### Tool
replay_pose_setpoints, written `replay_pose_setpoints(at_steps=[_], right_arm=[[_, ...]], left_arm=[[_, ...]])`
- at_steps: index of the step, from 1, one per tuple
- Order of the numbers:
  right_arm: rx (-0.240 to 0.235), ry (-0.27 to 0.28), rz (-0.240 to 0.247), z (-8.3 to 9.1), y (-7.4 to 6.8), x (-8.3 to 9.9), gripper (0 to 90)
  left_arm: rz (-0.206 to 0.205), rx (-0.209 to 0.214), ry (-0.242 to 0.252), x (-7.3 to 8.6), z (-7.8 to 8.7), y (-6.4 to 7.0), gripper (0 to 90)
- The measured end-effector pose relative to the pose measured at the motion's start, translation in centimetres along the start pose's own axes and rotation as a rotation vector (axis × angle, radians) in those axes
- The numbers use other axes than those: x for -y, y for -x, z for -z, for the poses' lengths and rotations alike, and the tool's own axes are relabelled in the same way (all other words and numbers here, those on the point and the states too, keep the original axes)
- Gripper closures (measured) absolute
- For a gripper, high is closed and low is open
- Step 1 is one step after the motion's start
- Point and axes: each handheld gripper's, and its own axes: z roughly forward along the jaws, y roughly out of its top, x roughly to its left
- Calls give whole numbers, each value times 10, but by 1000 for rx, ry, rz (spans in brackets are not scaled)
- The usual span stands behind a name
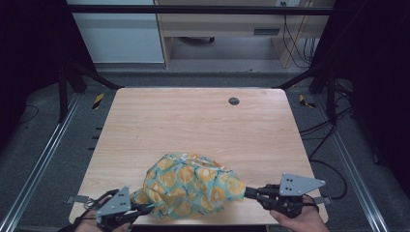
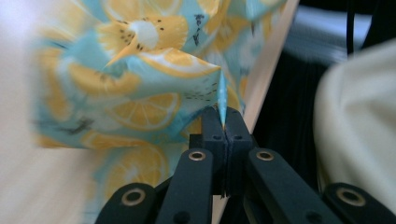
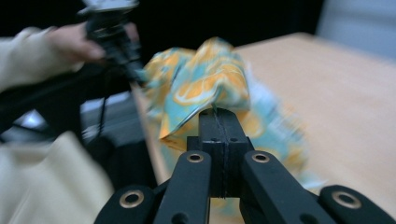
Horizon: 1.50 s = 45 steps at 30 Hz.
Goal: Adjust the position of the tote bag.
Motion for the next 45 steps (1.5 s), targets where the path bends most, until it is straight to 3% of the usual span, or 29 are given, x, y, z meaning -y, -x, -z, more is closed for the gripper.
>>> replay_pose_setpoints(at_steps=[1, 2, 3, 4, 5, 6, 8, 10, 11, 12, 14, 25, 30, 34, 35, 37, 38, 39, 41, 43, 45], right_arm=[[-36, -66, 1, -10, -1, 12, 900], [-36, -66, 1, -10, -1, 12, 900], [-49, -96, 4, -14, -2, 16, 900], [-56, -145, 10, -21, -2, 23, 900], [-37, -231, 24, -31, 1, 32, 900], [-37, -231, 24, -31, 1, 32, 900], [4, -300, 15, -42, 11, 44, 900], [20, -321, 11, -45, 15, 47, 900], [50, -347, -6, -49, 23, 53, 900], [50, -347, -6, -49, 23, 53, 900], [85, -388, -22, -53, 30, 58, 900], [172, -423, -78, -57, 47, 63, 900], [185, -409, -91, -55, 49, 64, 900], [224, -385, -139, -46, 47, 64, 646], [224, -385, -139, -46, 47, 64, 646], [292, -364, -150, -29, 44, 63, 525], [292, -364, -150, -29, 44, 63, 525], [321, -353, -165, -18, 44, 64, 463], [331, -359, -172, -16, 45, 65, 456], [384, -387, -157, -8, 49, 65, 408], [426, -389, -171, -1, 56, 62, 380]], left_arm=[[-16, 17, -60, 3, -15, -3, 900], [-16, 17, -60, 3, -15, -3, 899], [-22, 13, -95, 6, -23, -6, 899], [-17, 6, -118, 8, -30, -8, 899], [-1, -24, -151, 11, -36, -13, 899], [-1, -24, -151, 11, -36, -13, 899], [-9, -72, -190, 11, -39, -19, 900], [1, -78, -191, 11, -39, -21, 900], [24, -87, -197, 13, -41, -26, 900], [24, -87, -197, 13, -41, -26, 900], [68, -96, -189, 15, -43, -34, 900], [161, -113, -192, 20, -47, -51, 900], [177, -113, -185, 21, -47, -52, 900], [167, -121, -187, 20, -46, -49, 898], [167, -121, -187, 20, -46, -49, 898], [168, -122, -187, 20, -46, -49, 896], [165, -124, -188, 20, -46, -48, 896], [168, -125, -185, 20, -45, -47, 895], [167, -128, -183, 20, -44, -47, 894], [172, -134, -171, 19, -42, -45, 889], [187, -151, -152, 19, -40, -44, 815]])
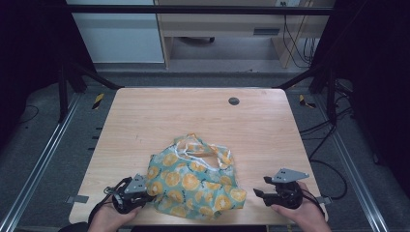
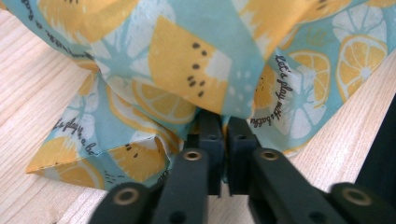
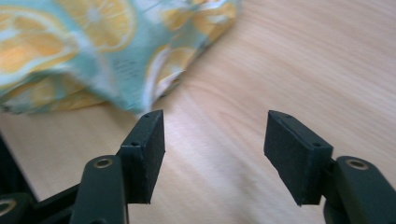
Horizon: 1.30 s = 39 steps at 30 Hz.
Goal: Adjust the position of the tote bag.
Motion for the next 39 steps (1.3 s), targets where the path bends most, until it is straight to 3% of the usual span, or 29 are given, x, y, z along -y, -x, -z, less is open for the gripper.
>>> replay_pose_setpoints(at_steps=[3, 5, 6, 7, 8, 9, 10, 11, 15, 19, 20, 21, 23, 24, 25, 27, 29, 35, 36, 39], right_arm=[[35, 17, -19, 2, 6, -6, 364], [43, 44, -45, 1, 9, -16, 349], [34, 66, -41, -2, 10, -29, 340], [34, 66, -41, -2, 10, -29, 340], [24, 72, -43, -6, 9, -37, 337], [18, 73, -39, -17, 6, -52, 322], [18, 73, -39, -17, 6, -52, 322], [13, 68, -31, -25, 4, -59, 313], [-17, 71, -28, -57, -4, -85, 337], [-29, 50, 15, -88, -9, -106, 369], [-38, 28, 25, -105, -9, -114, 368], [-38, 28, 25, -105, -9, -114, 368], [-38, -24, 45, -127, -11, -125, 383], [-42, -43, 39, -133, -11, -127, 446], [-42, -43, 39, -133, -11, -127, 446], [-61, -75, 41, -142, -11, -131, 633], [-81, -84, 31, -145, -11, -136, 865], [-123, 31, 2, -127, -17, -150, 900], [-139, 72, 39, -115, -24, -158, 900], [-160, 120, 52, -101, -33, -166, 900]], left_arm=[[25, -19, 35, 0, 4, 0, 710], [62, -30, 77, 0, 10, -1, 540], [102, -50, 122, 1, 15, -2, 383], [102, -50, 122, 1, 15, -2, 330], [123, -55, 151, 1, 18, -3, 330], [133, -60, 168, 2, 20, -5, 244], [146, -69, 187, 2, 21, -7, 244], [159, -73, 201, 2, 22, -8, 185], [177, -80, 230, 0, 24, -10, 139], [169, -92, 236, -2, 25, -7, 113], [167, -92, 231, -2, 25, -7, 114], [168, -94, 226, -1, 24, -7, 114], [173, -94, 225, -1, 24, -8, 116], [177, -96, 231, -1, 25, -9, 118], [182, -95, 237, -1, 25, -9, 118], [187, -96, 242, -1, 26, -11, 118], [191, -96, 242, -2, 26, -11, 117], [201, -110, 263, -3, 30, -12, 129], [202, -115, 269, -4, 31, -13, 139], [197, -143, 284, -9, 38, -15, 146]])
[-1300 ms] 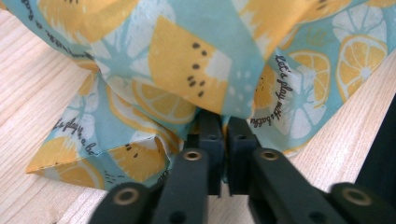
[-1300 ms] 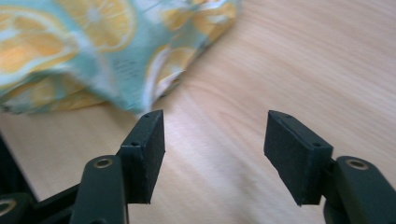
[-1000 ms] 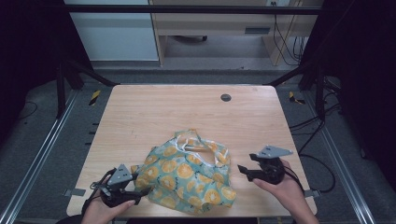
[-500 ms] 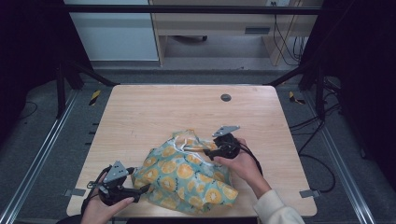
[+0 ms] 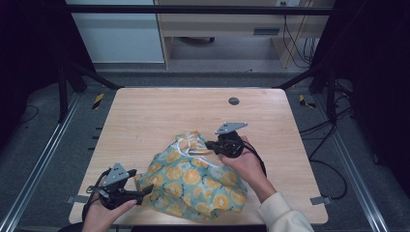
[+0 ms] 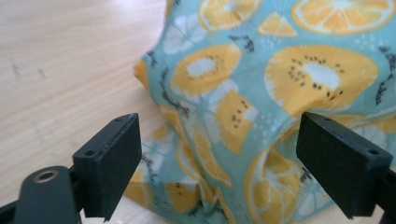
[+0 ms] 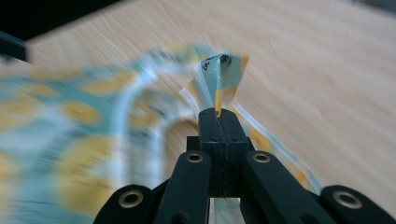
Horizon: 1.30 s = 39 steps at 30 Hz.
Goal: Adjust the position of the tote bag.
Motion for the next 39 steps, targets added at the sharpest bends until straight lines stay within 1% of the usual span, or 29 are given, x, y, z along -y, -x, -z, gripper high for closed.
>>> replay_pose_setpoints(at_steps=[2, 3, 4, 6, 7, 8, 9, 10, 11, 12, 13, 14, 15, 16, 18, 21, 22, 23, 24, 26, 27, 28, 29, 30, 33, 34, 35, 36, 39], right_arm=[[-28, 45, 25, 10, -13, -10, 900], [-50, 70, 53, 20, -28, -18, 900], [-50, 70, 53, 20, -28, -18, 900], [-82, 97, 91, 29, -46, -25, 900], [-87, 104, 105, 32, -52, -27, 900], [-106, 116, 124, 37, -62, -31, 900], [-118, 125, 135, 40, -68, -32, 900], [-131, 130, 151, 43, -76, -34, 900], [-158, 130, 185, 46, -91, -35, 900], [-158, 130, 185, 46, -91, -35, 900], [-185, 127, 212, 48, -104, -34, 900], [-198, 125, 225, 47, -110, -34, 900], [-198, 125, 225, 47, -110, -34, 900], [-218, 120, 244, 46, -120, -31, 900], [-227, 116, 248, 44, -124, -30, 900], [-263, 91, 274, 35, -139, -22, 900], [-263, 91, 274, 35, -139, -22, 900], [-278, 79, 284, 30, -145, -18, 900], [-283, 72, 290, 28, -147, -16, 900], [-288, 60, 295, 24, -150, -14, 900], [-295, 41, 303, 19, -153, -9, 900], [-295, 41, 303, 19, -153, -9, 900], [-300, 25, 309, 14, -156, -4, 900], [-300, 25, 309, 14, -156, -4, 900], [-304, 5, 317, 7, -160, 4, 900], [-310, -1, 316, 5, -161, 7, 900], [-309, -8, 326, 2, -163, 11, 900], [-309, -8, 326, 2, -163, 11, 900], [-310, -27, 331, -2, -165, 17, 900]], left_arm=[[-5, -20, 15, -7, 4, 0, 154], [-11, -28, 21, -10, 7, 0, 170], [-18, -31, 28, -14, 8, 0, 170], [-21, -43, 34, -21, 11, -1, 176], [-26, -53, 40, -26, 12, -2, 178], [-22, -56, 46, -28, 13, -3, 182], [-23, -59, 50, -31, 15, -4, 187], [-24, -65, 55, -33, 17, -5, 196], [-20, -69, 62, -35, 18, -6, 212], [-19, -68, 64, -37, 20, -8, 212], [-15, -66, 71, -39, 22, -9, 229], [-11, -68, 78, -40, 23, -9, 231], [-6, -70, 79, -42, 24, -10, 231], [-2, -67, 85, -45, 26, -12, 235], [3, -69, 92, -48, 27, -12, 240], [-8, -67, 90, -57, 28, -10, 243], [-15, -66, 87, -61, 28, -9, 243], [-20, -68, 88, -65, 28, -8, 242], [-24, -67, 87, -68, 28, -7, 241], [-23, -52, 86, -80, 26, -4, 240], [-26, -48, 80, -85, 24, -2, 233], [-30, -43, 72, -90, 21, 1, 233], [-42, -38, 59, -95, 18, 3, 221], [-44, -30, 44, -100, 14, 5, 221], [-36, -18, 12, -111, -5, 10, 191], [-34, -16, 4, -112, -9, 11, 172], [-40, -25, -12, -114, -15, 12, 147], [-43, -38, -25, -115, -21, 13, 147], [-18, -39, -64, -113, -34, 11, 125]])
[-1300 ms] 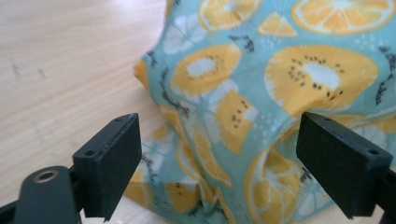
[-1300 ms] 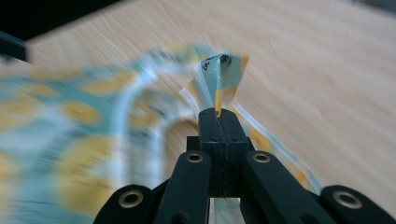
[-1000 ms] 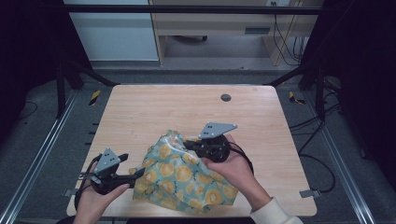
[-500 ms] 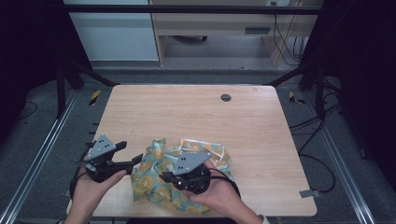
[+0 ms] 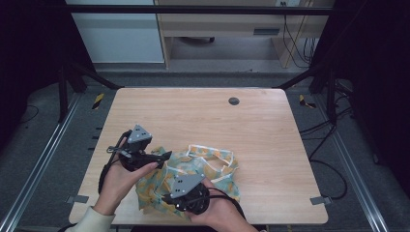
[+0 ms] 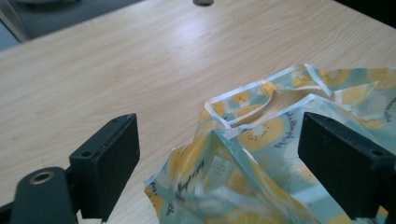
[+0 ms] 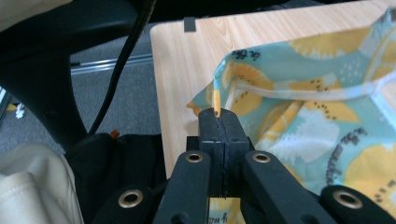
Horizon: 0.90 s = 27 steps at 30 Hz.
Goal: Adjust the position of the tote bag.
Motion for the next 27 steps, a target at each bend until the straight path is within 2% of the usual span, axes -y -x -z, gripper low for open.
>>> replay_pose_setpoints(at_steps=[2, 4, 5, 7, 8, 9, 11, 12, 13, 14, 16, 18, 20, 24, 27], right_arm=[[-5, -8, 3, -2, -1, 3, 900], [-7, -23, 12, -3, -3, 6, 900], [-7, -23, 12, -3, -3, 6, 900], [-13, -30, 5, -4, -4, 10, 900], [-13, -30, 5, -4, -4, 10, 900], [-16, -30, 3, -4, -5, 11, 900], [-16, -40, 6, -5, -7, 14, 900], [-13, -47, 1, -5, -8, 16, 900], [-13, -47, 1, -5, -8, 16, 900], [-12, -45, 3, -5, -7, 17, 900], [-9, -41, -6, -3, -7, 17, 888], [6, -30, -22, 5, -6, 17, 800], [17, -26, -24, 8, -5, 17, 775], [73, -7, -47, 26, 0, 17, 624], [90, -8, -50, 33, 1, 16, 574]], left_arm=[[2, 1, -38, 4, -5, -1, 127], [11, 13, -44, 10, -6, -1, 197], [15, 16, -45, 14, -5, -1, 197], [2, 21, -59, 20, -2, -1, 315], [2, 26, -55, 24, 0, -1, 315], [1, 39, -59, 27, 1, -1, 356], [-10, 60, -57, 34, 4, -1, 508], [-15, 95, -40, 40, 7, -2, 698], [-15, 95, -40, 40, 7, -2, 750], [-15, 101, -27, 42, 10, -2, 750], [-10, 113, 8, 48, 17, -1, 842], [-11, 129, 50, 54, 28, 3, 878], [-5, 136, 69, 56, 32, 6, 879], [-17, 161, 124, 62, 52, 18, 882], [-18, 181, 130, 65, 57, 22, 882]])
